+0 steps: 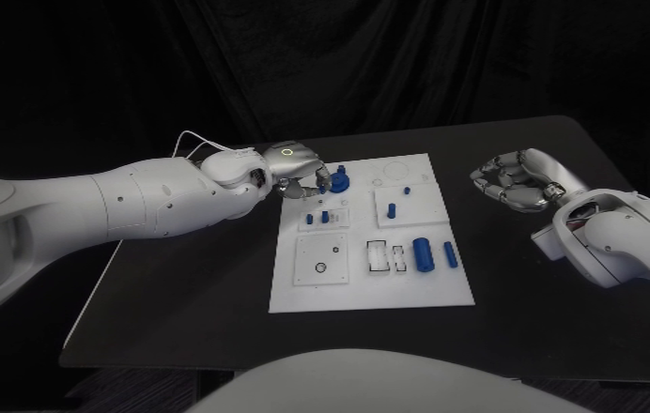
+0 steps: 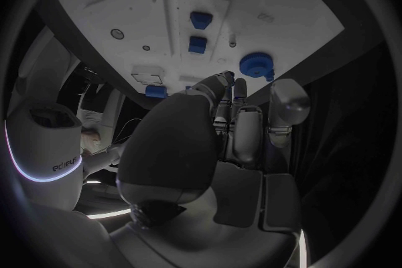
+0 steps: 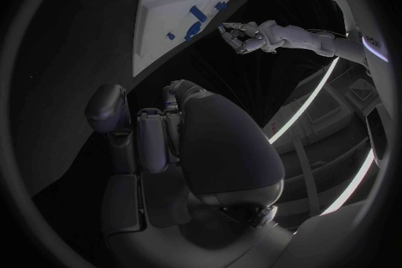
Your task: Assemble the parts on the task board
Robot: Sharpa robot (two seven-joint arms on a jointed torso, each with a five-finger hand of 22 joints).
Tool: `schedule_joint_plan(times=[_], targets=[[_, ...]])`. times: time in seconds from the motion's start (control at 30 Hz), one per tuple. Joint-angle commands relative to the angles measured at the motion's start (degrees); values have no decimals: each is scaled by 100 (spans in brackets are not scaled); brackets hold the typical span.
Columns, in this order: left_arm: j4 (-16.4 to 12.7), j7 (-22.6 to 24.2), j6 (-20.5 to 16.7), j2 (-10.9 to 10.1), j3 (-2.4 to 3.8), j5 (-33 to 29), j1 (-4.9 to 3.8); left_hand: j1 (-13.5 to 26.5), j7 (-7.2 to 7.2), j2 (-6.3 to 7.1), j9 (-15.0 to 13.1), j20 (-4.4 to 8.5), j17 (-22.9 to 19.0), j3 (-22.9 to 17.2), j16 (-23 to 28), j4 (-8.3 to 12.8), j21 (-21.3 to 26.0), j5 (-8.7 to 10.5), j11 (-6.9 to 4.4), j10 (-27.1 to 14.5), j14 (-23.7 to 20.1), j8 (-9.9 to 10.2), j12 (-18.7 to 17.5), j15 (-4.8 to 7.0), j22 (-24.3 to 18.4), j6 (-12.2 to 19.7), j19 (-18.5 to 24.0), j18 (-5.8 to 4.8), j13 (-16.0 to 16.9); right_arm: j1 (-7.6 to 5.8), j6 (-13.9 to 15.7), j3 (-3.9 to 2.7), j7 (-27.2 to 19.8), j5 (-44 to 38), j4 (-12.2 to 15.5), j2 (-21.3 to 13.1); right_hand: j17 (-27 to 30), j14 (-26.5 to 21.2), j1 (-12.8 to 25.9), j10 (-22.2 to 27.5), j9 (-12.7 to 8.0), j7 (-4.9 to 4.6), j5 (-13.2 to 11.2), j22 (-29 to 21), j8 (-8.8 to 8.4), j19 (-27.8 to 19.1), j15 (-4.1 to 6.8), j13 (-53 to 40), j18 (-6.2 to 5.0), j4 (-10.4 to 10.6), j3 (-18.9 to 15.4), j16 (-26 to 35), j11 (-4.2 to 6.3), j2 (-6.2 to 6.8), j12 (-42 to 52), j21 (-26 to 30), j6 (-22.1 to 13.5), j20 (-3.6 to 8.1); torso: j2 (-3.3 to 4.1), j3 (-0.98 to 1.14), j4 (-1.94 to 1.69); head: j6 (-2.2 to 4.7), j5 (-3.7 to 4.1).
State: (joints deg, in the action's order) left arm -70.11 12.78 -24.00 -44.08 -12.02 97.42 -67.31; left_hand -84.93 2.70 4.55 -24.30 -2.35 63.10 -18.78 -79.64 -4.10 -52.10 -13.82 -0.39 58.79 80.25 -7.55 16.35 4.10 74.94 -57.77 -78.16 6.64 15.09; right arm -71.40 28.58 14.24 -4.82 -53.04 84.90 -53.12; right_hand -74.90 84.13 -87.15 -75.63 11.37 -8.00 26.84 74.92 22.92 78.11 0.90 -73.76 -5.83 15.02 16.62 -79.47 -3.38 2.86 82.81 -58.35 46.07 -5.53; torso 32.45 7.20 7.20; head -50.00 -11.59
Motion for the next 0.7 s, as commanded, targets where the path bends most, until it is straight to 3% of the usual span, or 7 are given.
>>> schedule_joint_plan(times=[0.03, 0.13, 0.23, 0.37, 0.5, 0.63, 0.7], targets=[[69, -55, 257, 32, -4, -2, 48, 43, 1, -16, -6, -9, -6, -12, 18, -17, 21, 36, 20, 17, -41, -20, -15, -9, 592, -29, 40, 22, -5, 17, -56, -4, 77, -27, 0, -14, -449, 75, 10, 10, -5, 10, 31, 664, 35, -42, -20, 5, -54, -8, 40, 24, 12, -2, -18, 34, 9, 12, -5, 11, -23, 0, 8], [163, -51, 264, 81, -7, -2, 105, 43, 2, -15, -7, -10, -19, -13, 24, -14, 30, 40, 22, 22, -46, -20, -22, -10, 590, -32, 43, 24, -8, 21, -64, -4, 79, -27, -3, -20, -449, 75, 10, 10, -5, 10, 31, 664, 35, -42, -20, 5, -54, -8, 40, 24, 12, -2, -18, 34, 9, 12, 2, 19, -13, 0, -15], [261, -43, 249, 143, -8, -2, 164, 39, 3, -12, -8, -11, -21, -16, 26, -8, 33, 44, 23, 29, -47, -20, -30, -13, 590, -34, 44, 24, -11, 26, -70, -4, 77, -27, -4, -18, -449, 75, 10, 10, -5, 10, 31, 664, 35, -42, -20, 5, -54, -8, 40, 24, 12, -2, -18, 34, 9, 12, 4, 20, -26, 0, -1], [362, -33, 231, 221, -8, -2, 214, 37, 12, -2, -13, -14, -24, -21, 31, 6, 38, 46, 30, 70, -48, -21, -45, -18, 589, -47, 46, 24, -17, 33, -78, -4, 74, -27, -4, -12, -449, 75, 10, 10, -5, 10, 31, 664, 35, -42, -20, 5, -54, -8, 40, 24, 12, -2, -18, 34, 9, 12, 12, 2, -36, 0, 16], [437, -33, 215, 285, -8, -2, 243, 41, 13, 5, -15, -15, -19, -19, 29, 8, 39, 48, 33, 80, -46, -21, -50, -20, 589, -50, 46, 24, -19, 37, -80, -4, 72, -27, 1, -14, -449, 75, 10, 10, -5, 10, 31, 664, 35, -42, -20, 5, -54, -8, 40, 24, 12, -2, -18, 34, 9, 12, 13, -3, -2, 0, -15], [485, -38, 181, 328, -8, -2, 257, 43, 14, 6, -15, -15, -17, -19, 29, 8, 35, 50, 34, 85, -45, -21, -52, -21, 590, -51, 45, 23, -19, 38, -72, -4, 73, -27, 6, -34, -449, 75, 10, 10, -5, 10, 31, 664, 35, -42, -20, 5, -54, -8, 40, 24, 12, -2, -18, 34, 9, 12, 19, 5, -7, 0, 3], [502, -40, 166, 345, -8, -2, 261, 42, 14, 6, -16, -16, -26, -20, 32, 10, 46, 51, 35, 90, -48, -21, -53, -22, 588, -52, 48, 24, -19, 38, -71, -4, 76, -27, 7, -42, -449, 75, 10, 10, -5, 10, 31, 664, 35, -42, -20, 5, -54, -8, 40, 24, 12, -2, -18, 34, 9, 12, 17, 18, -2, 0, 2]])
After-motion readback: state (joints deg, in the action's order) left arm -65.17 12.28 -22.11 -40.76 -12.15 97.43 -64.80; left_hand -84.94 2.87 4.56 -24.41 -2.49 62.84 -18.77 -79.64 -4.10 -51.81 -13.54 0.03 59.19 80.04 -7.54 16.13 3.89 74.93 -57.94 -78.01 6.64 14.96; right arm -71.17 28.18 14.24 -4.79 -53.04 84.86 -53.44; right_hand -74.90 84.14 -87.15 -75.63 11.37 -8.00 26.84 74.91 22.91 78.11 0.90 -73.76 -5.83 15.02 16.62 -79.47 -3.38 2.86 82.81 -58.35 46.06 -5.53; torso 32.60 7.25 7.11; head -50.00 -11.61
